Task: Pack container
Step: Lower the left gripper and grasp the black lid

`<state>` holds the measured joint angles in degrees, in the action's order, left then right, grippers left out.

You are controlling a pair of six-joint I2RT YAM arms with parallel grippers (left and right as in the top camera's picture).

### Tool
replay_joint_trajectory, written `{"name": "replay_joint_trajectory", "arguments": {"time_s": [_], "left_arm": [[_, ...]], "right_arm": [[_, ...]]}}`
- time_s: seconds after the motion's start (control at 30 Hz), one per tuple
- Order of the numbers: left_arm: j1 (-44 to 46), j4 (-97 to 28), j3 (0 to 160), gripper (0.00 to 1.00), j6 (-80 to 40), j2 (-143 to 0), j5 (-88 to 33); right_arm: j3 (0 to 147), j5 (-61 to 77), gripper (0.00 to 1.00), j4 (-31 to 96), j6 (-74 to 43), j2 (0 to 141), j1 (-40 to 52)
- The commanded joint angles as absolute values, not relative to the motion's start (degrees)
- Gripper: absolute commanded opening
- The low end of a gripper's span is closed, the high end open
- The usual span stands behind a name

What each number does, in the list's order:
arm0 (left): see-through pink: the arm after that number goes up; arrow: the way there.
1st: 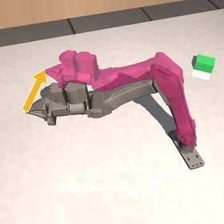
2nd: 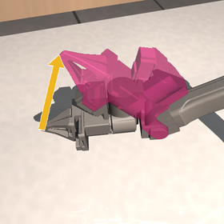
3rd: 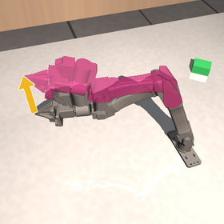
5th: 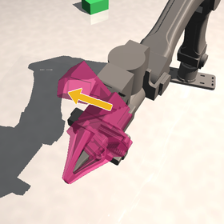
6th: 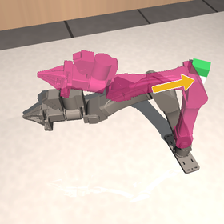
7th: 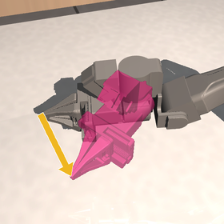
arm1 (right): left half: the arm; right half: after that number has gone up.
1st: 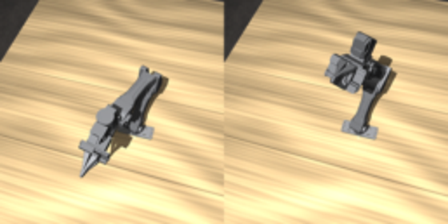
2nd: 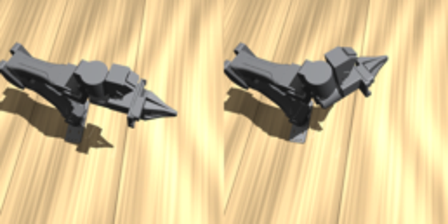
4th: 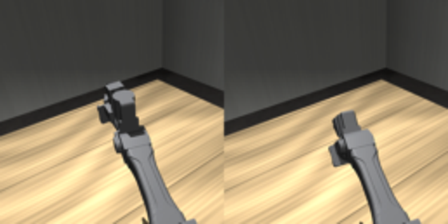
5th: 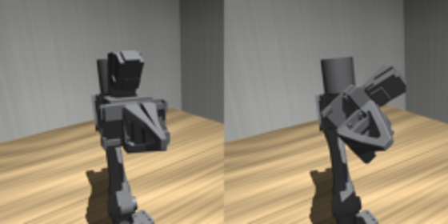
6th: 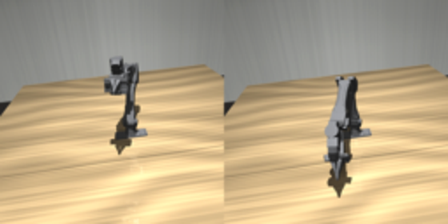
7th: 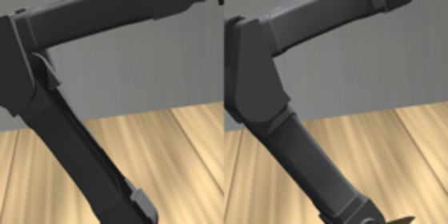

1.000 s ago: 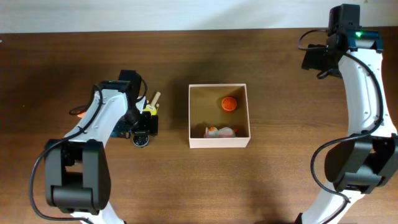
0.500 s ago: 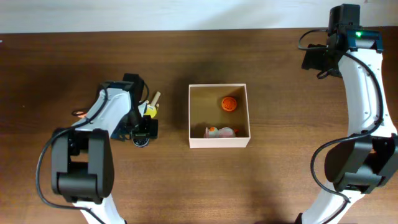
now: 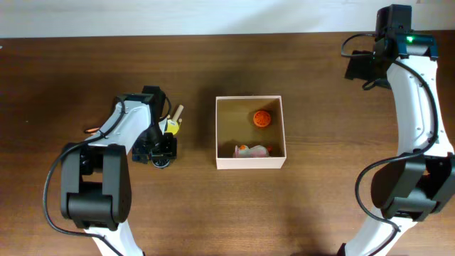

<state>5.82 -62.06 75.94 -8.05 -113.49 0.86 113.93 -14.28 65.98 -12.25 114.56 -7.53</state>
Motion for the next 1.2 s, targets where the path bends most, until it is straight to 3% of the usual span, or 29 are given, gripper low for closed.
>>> {"name": "replay_joint_trajectory", "arguments": {"time_s": [0.0, 0.3, 1.03, 1.17], "left_arm": [[5.58, -62.11, 75.77, 0.72, -9.08, -113.95, -0.19], [5.61, -61.06, 75.77, 0.73, -16.60, -113.95, -0.64], [5.65, -58.48, 74.70, 0.72, -18.81, -113.95, -0.19], [5.65, -58.50, 74.67, 0.64, -18.81, -113.97, -0.21]], "right_arm": [[113.62, -14.61, 0.99, 66.00, -13.19, 114.72, -7.90], [113.62, -14.61, 0.99, 66.00, -13.19, 114.72, -7.90], [113.62, -14.59, 0.99, 66.00, -13.19, 114.72, -7.90], [113.62, -14.61, 0.99, 66.00, -13.19, 114.72, -7.90]]}}
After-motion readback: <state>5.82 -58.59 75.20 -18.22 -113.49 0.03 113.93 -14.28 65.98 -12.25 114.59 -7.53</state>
